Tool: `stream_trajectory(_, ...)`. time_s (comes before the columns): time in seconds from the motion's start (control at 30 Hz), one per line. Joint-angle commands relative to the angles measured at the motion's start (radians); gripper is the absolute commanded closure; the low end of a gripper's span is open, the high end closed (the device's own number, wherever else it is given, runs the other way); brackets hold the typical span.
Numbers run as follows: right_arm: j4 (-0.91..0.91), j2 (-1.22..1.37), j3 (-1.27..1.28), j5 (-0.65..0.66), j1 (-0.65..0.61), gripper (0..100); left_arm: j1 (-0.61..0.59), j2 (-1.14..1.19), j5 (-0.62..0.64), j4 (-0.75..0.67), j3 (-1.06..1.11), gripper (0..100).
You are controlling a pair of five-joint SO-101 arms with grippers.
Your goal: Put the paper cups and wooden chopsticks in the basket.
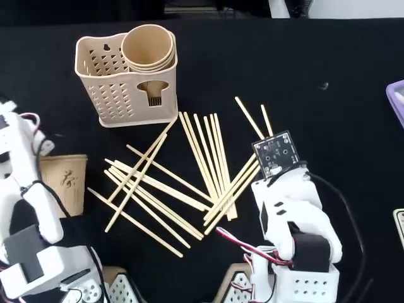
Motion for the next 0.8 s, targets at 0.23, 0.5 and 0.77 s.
stream_trajectory(0.23,-0.031,-0.013,0.007,0.0,0.009,85.8,-0.213,0.003,-0.25,0.29,-0.257,96)
stream_trajectory(0.5,-0.127,-0.015,0.016,-0.02,-0.037,86.0,-0.351,-0.005,-0.416,0.342,-0.278,96)
stream_trajectory(0.77,-0.307,-0.005,0.156,-0.215,-0.393,85.8,-0.381,-0.018,-0.287,0.026,-0.24,96)
